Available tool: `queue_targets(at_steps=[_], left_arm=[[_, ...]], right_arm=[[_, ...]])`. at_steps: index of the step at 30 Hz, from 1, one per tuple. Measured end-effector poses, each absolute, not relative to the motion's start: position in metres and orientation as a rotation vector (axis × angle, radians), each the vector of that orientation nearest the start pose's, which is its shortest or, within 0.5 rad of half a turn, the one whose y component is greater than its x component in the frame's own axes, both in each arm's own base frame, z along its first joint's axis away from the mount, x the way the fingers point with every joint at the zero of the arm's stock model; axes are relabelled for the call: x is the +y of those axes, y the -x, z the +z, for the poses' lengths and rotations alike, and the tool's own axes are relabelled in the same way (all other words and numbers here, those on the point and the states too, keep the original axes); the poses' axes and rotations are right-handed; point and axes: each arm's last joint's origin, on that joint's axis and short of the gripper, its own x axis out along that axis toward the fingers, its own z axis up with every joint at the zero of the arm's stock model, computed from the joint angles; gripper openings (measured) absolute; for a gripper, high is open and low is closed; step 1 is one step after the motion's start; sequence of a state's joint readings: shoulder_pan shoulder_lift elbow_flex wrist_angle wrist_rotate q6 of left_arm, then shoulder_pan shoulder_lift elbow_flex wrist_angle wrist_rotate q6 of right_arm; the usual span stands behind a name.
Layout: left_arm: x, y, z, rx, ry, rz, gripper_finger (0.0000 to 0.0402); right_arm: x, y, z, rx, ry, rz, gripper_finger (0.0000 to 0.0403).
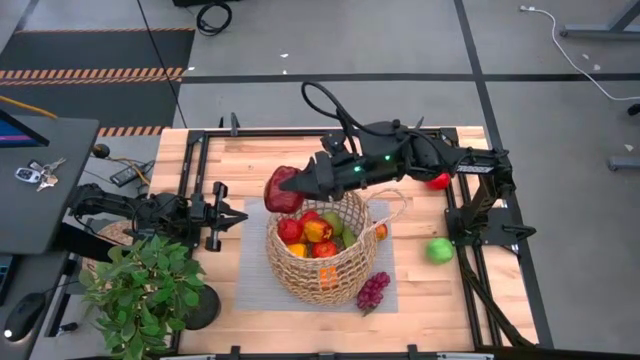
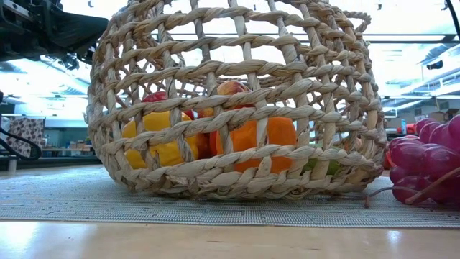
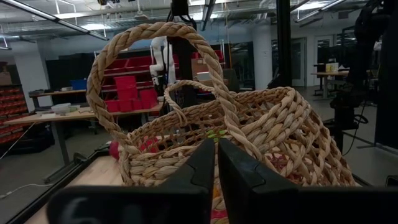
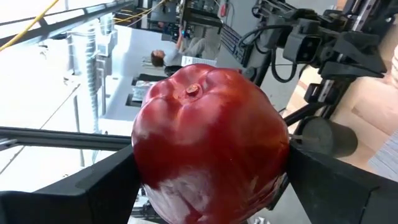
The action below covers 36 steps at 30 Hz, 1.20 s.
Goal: Build produce basket
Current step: Put the dark red apple into the brown basket
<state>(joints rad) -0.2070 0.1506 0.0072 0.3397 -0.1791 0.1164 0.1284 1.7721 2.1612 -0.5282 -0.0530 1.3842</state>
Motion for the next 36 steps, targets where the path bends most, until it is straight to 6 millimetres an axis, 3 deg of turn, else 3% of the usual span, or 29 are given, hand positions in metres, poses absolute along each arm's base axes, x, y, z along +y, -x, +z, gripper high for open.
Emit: queue_targets(at_steps=[9, 27, 36], left_arm=[[-0.016, -0.103, 0.186, -0.194, -0.078, -0.016, 0.0032], [-0.016, -0.103, 0.186, -0.194, -0.078, -0.016, 0.0034], [-0.016, -0.103, 0.186, -0.194, -0.078, -0.016, 0.0025]], right_arm=[[0.041, -0.370, 0.495, 0.240, -1.232, 0.037, 0.0374], [-0.019, -0.365, 0.472, 0.403, -0.506, -0.111, 0.0374], [-0.022, -0.365, 0.451, 0.576, -0.403, -0.129, 0.0374]])
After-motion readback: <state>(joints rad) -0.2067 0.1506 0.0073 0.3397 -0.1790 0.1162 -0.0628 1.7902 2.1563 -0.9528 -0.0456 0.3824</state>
